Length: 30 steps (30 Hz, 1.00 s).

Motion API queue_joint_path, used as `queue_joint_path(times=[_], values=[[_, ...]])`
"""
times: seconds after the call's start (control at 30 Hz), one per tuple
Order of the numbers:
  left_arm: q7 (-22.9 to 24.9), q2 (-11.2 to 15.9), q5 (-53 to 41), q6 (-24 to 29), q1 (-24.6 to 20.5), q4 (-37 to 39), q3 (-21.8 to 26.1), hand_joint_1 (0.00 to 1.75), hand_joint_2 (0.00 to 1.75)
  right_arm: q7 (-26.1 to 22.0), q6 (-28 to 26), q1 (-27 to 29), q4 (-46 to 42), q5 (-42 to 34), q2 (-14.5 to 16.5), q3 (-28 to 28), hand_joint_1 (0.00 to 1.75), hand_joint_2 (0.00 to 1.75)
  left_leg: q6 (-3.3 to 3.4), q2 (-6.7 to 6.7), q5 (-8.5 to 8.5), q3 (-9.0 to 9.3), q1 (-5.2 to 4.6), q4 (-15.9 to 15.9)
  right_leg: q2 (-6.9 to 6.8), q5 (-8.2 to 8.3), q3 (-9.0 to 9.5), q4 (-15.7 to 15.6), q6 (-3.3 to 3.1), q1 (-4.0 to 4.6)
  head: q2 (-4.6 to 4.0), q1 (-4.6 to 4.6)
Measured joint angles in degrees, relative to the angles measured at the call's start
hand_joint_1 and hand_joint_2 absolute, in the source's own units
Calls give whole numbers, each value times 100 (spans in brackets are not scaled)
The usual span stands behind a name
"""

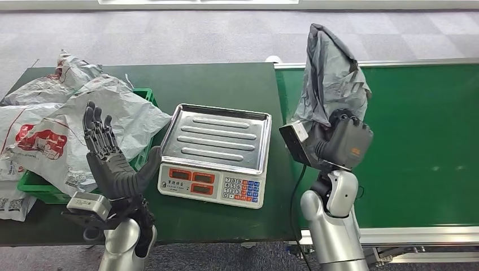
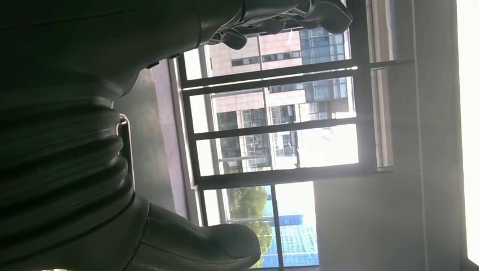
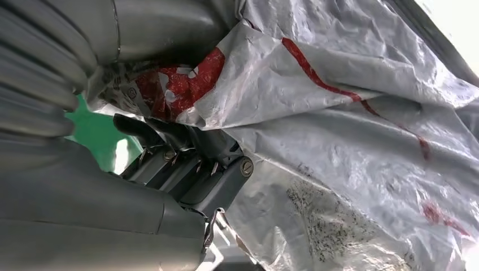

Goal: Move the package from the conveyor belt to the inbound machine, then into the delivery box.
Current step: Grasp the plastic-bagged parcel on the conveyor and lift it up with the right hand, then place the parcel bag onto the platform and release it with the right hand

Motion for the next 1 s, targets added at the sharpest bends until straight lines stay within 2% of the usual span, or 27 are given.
queue_joint_path(times=[0.03, 0.13, 0.17, 0.27, 0.37, 0.47, 0.63, 0.77, 0.97, 1.0], values=[[-16, -1, 13, 0, -20, 40, -1, 0, 175, -73, -81, 75, -223, -22, 5, 14, 175, 175, 0, 0, 0, 0, 0, 0, -1, -1, 0, 0, 1, 0, 0, 0], [-77, -9, 75, -5, -158, 265, -28, 0, 175, -1108, -373, 302, -1083, -512, 132, 44, 175, 175, 0, 3, 0, 2, 1, -1, 0, -1, 2, 0, 2, 1, 0, -1], [-98, -15, 102, -13, -206, 344, -50, 0, 175, -1537, -394, 306, -1192, -762, 192, 52, 175, 175, -1, 3, 1, 2, 2, -1, 1, -1, 3, 0, 2, 2, 0, -1], [-172, -41, 180, -36, -304, 564, -130, 0, 175, -2140, -362, 168, -1155, -1324, 289, 164, 175, 175, -1, 3, 2, -1, 2, -3, -3, 0, 7, 1, 3, 3, 0, -1], [-252, -80, 346, -16, -498, 863, -180, 0, 175, -2327, -216, -388, -657, -1914, 325, 490, 175, 175, -2, 10, 6, -3, 2, -3, 9, 9, 4, 2, 4, 2, 0, 0], [-300, -128, 636, 130, -661, 1110, -190, 0, 175, -2424, -107, -1154, 257, -2416, 401, 864, 175, 175, 0, 17, 17, 5, 2, -3, 20, 19, 4, 2, 5, 2, 0, -1], [-332, -135, 962, 374, -685, 1121, -167, 0, 175, -2554, -88, -2008, 1666, -3053, 537, 1177, 175, 175, 3, -9, 33, -7, 4, -3, -7, 21, 4, 3, 7, 4, 0, -1], [-334, -131, 983, 404, -684, 1081, -141, 0, 175, -2556, -144, -2364, 2289, -3180, 593, 1370, 175, 175, 3, -13, 33, -11, 3, -3, -8, 20, 2, 3, 8, 4, 0, -1], [-338, -93, 1000, 452, -662, 984, -16, 0, 175, -2462, -297, -2549, 2811, -3420, 622, 1701, 175, 175, 3, -16, 32, -14, 3, -3, -9, 19, -1, 2, 9, 3, 0, -1], [-338, -86, 1000, 452, -656, 970, -3, 0, 175, -2462, -314, -2564, 2874, -3439, 623, 1740, 139, 175, 3, -16, 32, -13, 3, -3, -9, 19, -1, 2, 9, 3, 0, -2]])
